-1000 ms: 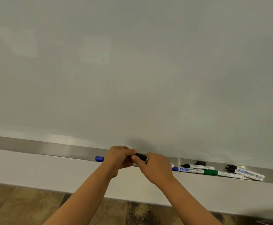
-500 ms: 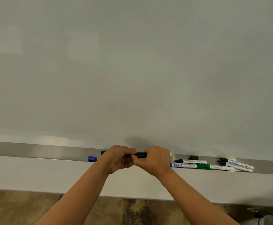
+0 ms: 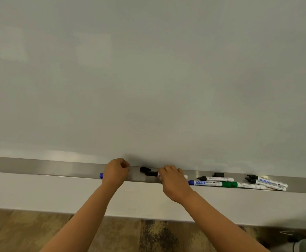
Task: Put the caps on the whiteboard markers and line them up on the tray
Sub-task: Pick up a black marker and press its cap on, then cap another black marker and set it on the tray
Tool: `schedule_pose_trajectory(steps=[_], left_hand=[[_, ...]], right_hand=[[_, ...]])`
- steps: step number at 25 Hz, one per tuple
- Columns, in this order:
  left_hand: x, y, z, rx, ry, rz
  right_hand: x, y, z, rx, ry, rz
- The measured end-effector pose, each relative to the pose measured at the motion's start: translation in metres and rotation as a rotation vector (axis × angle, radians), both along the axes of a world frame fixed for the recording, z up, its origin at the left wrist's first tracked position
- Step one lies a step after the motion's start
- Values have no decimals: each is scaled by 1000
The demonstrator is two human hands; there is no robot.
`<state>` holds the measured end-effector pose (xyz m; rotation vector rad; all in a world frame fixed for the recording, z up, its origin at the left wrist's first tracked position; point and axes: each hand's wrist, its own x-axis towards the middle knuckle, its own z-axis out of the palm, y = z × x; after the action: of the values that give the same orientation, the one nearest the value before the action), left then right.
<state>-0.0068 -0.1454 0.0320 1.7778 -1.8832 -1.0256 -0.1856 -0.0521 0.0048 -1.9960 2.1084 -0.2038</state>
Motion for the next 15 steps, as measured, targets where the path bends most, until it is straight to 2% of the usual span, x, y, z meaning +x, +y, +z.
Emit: schedule_pose_trajectory(steps=[3,8,11,15], left_hand=[[-13,2,-10,-60,-114,-140],[-34,5,-19,-145,-328,-379],[-41,6,-26,-184,-398,-408],[-46,4,-31,-231,-441,-423]], right_hand=[[2,-4,-4,28,30,68],[-2,0,-12,56,-20,62],[-7,9,-12,18,-61,39],[-35,35,-7,-146,-63,-72]])
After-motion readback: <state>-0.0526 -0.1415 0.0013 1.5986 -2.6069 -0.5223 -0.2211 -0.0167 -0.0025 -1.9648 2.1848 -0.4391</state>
